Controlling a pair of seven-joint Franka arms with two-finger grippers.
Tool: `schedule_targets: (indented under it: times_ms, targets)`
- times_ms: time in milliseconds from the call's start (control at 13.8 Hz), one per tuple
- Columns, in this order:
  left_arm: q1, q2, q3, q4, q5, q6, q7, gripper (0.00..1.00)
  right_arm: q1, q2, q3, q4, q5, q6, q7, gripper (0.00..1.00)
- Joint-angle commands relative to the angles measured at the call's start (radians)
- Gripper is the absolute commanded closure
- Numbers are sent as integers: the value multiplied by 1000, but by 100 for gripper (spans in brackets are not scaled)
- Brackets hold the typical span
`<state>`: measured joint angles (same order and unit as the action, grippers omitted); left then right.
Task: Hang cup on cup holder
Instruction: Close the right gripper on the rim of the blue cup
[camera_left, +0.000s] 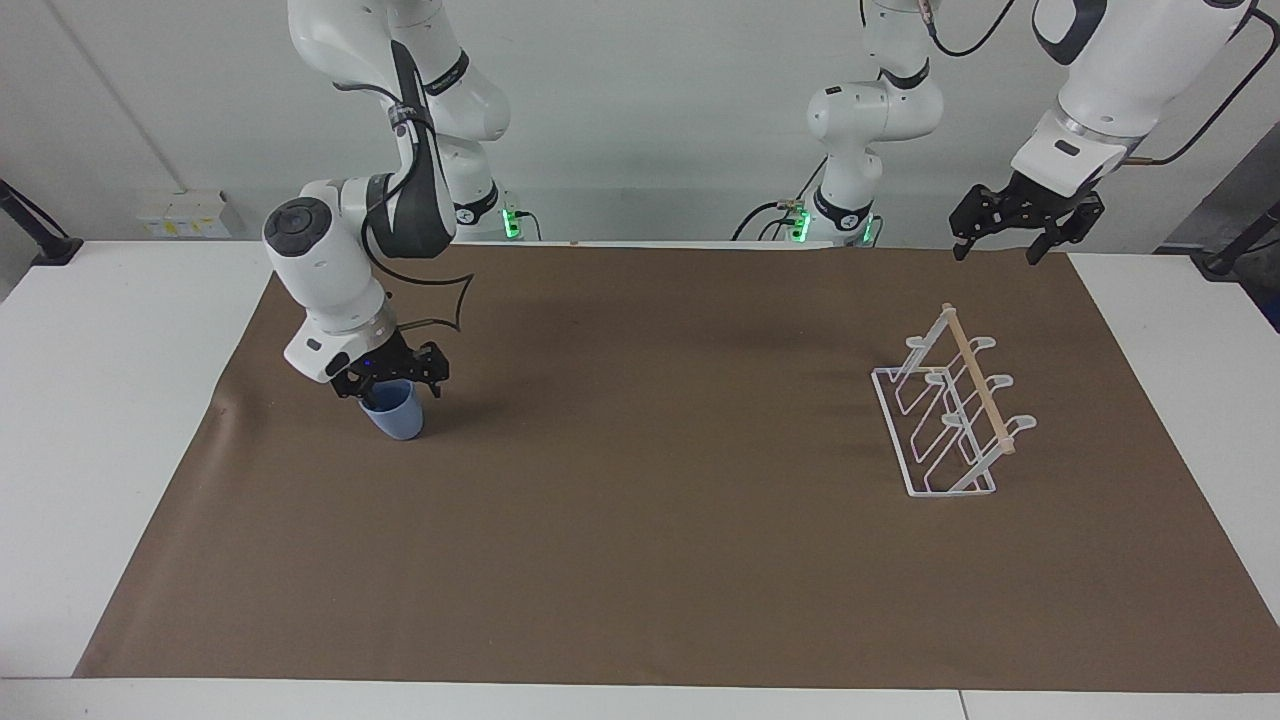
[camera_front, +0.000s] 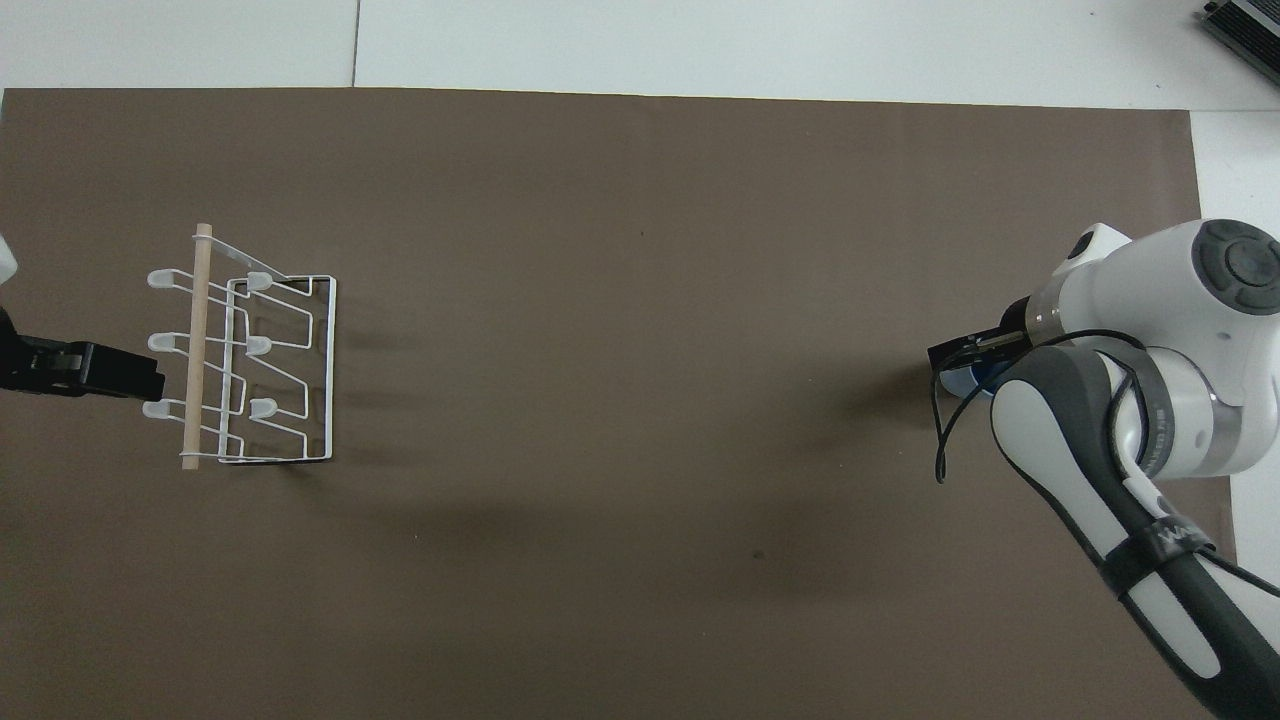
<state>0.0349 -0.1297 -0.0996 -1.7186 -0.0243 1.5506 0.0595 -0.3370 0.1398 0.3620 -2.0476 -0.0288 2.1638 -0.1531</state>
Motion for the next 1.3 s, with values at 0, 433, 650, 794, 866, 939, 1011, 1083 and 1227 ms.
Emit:
schedule_targets:
  times_ms: [0, 433, 650, 794, 866, 939, 1011, 1083, 1227]
  targets:
    - [3, -34, 0, -42, 11, 28, 0, 0, -8, -34, 11, -54, -20, 33, 0, 0]
    - [3, -34, 0, -42, 11, 26, 0, 0, 4, -39, 12, -111, -19, 94, 15, 0]
    - [3, -34, 0, -42, 11, 28, 0, 0, 4, -40, 14, -114, -20, 94, 15, 0]
    - [3, -34, 0, -42, 11, 28, 0, 0, 6, -40, 14, -114, -19, 96, 15, 12]
    - [3, -34, 0, -42, 11, 28, 0, 0, 6, -40, 14, -114, -19, 99, 15, 23]
    - [3, -34, 0, -42, 11, 28, 0, 0, 6, -40, 14, -114, -19, 99, 15, 34]
    - [3, -34, 0, -44, 11, 28, 0, 0, 6, -40, 14, -114, -19, 100, 15, 40]
    - [3, -34, 0, -45, 11, 29, 0, 0, 6, -40, 14, -114, -19, 100, 14, 43]
    - [3, -36, 0, -50, 11, 29, 0, 0, 6, -40, 14, -114, -19, 114, 9, 58]
